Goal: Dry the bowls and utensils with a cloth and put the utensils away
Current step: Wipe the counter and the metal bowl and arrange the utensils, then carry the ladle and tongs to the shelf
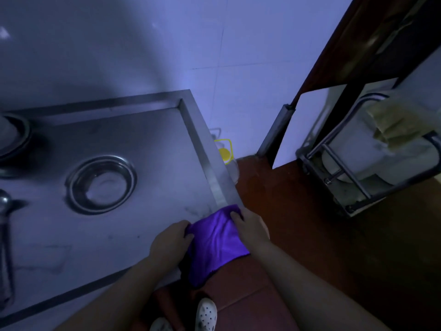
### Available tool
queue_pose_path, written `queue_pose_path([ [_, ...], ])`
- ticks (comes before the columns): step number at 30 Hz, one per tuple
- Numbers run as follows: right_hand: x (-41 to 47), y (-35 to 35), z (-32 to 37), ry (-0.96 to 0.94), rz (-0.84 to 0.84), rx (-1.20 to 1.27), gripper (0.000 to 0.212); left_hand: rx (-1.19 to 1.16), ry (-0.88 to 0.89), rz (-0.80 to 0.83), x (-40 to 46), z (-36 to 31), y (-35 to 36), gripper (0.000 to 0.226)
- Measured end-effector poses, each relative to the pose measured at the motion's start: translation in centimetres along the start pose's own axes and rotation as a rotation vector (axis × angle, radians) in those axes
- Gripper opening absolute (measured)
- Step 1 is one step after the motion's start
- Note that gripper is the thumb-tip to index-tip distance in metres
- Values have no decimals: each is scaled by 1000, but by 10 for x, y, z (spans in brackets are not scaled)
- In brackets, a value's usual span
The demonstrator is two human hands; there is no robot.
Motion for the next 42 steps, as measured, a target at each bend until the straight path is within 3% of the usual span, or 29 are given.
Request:
queue_pose_path([
  [4,14,-8,2,-54,-35,-5,22,35,-47,-77,4,5,-6,41],
  [10,32,-9,24,-187,8,-34,21,14,-123,-136,-7,25,-29,43],
  [23,-9,96,215,-618,358,-72,21,-70,-434,-436,-121,153,-136,37],
  [29,-51,157,290,-686,441,-109,21,-170,-597,-525,-174,240,-167,39],
  [37,-82,254,368,-636,487,-202,18,-169,-690,-457,-175,349,-200,48],
  [39,-85,281,383,-599,497,-225,19,-140,-677,-398,-162,366,-205,62],
  [42,-86,312,397,-545,501,-262,19,-91,-625,-335,-141,386,-210,100],
])
Point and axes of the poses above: each hand's wrist, its own x-axis towards the middle knuckle, its own y-axis out of the palm, z = x × y, the point moved 6 cm from there along x, towards the middle knuckle, and after that the axes turned 3 degrees about -y, right-handed, at the moved point
